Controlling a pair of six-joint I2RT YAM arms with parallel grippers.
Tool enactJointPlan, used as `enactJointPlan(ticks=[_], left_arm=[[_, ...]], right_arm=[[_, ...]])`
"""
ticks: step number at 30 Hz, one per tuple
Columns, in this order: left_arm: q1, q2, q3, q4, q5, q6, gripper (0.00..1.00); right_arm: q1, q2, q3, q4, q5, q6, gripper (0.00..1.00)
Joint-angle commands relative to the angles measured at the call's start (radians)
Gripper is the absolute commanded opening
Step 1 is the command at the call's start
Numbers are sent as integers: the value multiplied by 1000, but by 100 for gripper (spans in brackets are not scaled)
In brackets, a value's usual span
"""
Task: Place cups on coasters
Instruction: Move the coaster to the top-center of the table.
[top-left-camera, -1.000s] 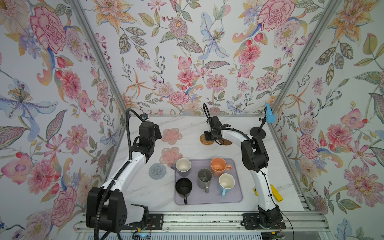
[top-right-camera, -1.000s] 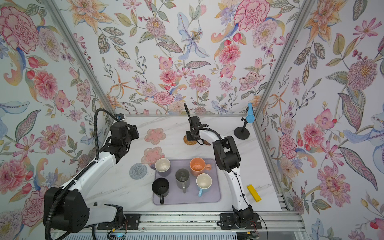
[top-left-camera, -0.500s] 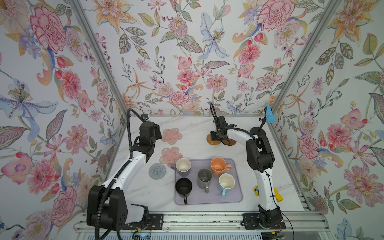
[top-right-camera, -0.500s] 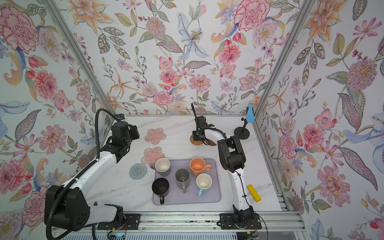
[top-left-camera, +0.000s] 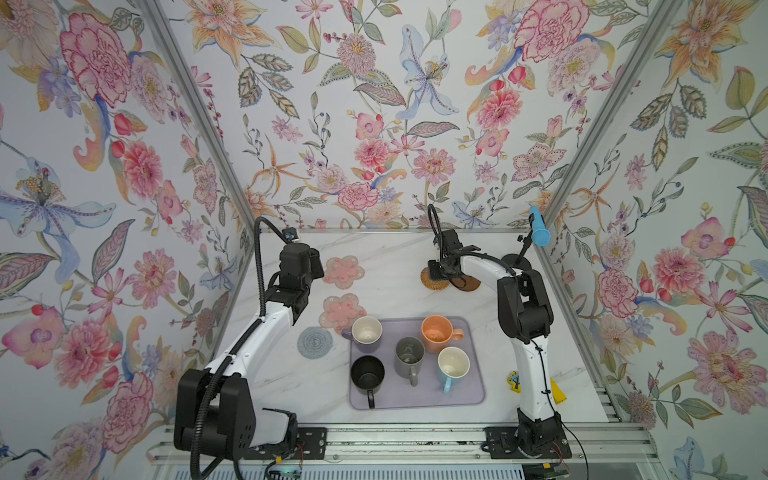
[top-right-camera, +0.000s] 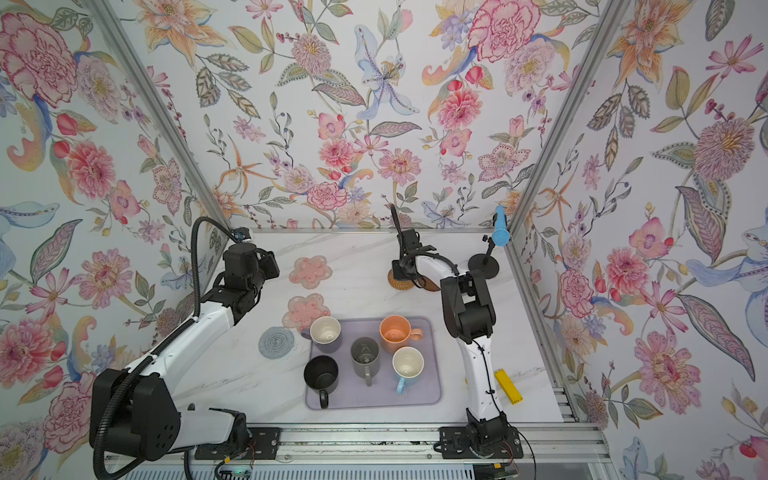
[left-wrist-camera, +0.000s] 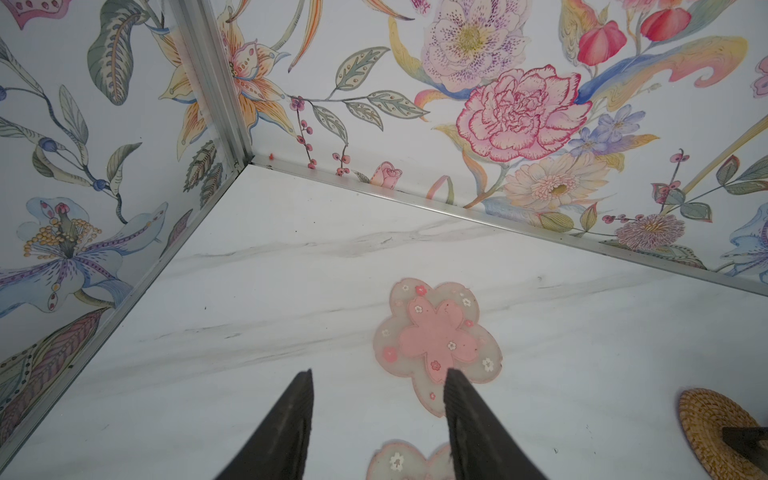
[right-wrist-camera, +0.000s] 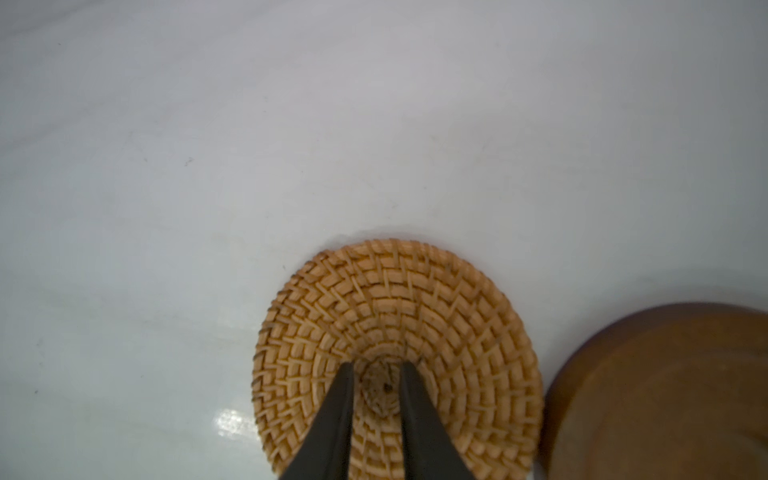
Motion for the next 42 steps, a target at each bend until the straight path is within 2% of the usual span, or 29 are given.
enactJointPlan(ticks=[1, 6, 12, 21, 26, 29, 32, 35, 38, 42], left_arm=[[-4, 23, 26, -11, 0, -13, 54], [-7, 52, 40, -6, 0, -21, 54], [-13, 92, 66, -41, -15, -18, 56], [-13, 79, 80, -213, -49, -25, 64], [-13, 69, 98, -420, -30, -101, 66], [-13, 49, 76, -492, -9, -134, 69], [-13, 15, 32, -512, 91, -190, 70], [-37, -9, -25, -538, 187, -237, 63], [-94, -33, -87, -558, 185, -274, 61], [-107, -67, -151, -536, 182, -317, 63]], right_arm=[[44, 33, 29, -39, -32, -13, 24], [78, 48, 34, -38, -23, -2, 25], [66, 37, 51, -39, 0, 11, 25], [46, -20, 19, -39, 20, 17, 26], [49, -65, 6, -38, -16, 44, 27], [63, -93, 5, -37, -28, 56, 33], [81, -123, 9, -37, -20, 50, 38], [91, -156, 9, -34, -20, 49, 38], [101, -187, -4, -20, -22, 49, 39], [117, -222, -19, 0, -52, 40, 41]])
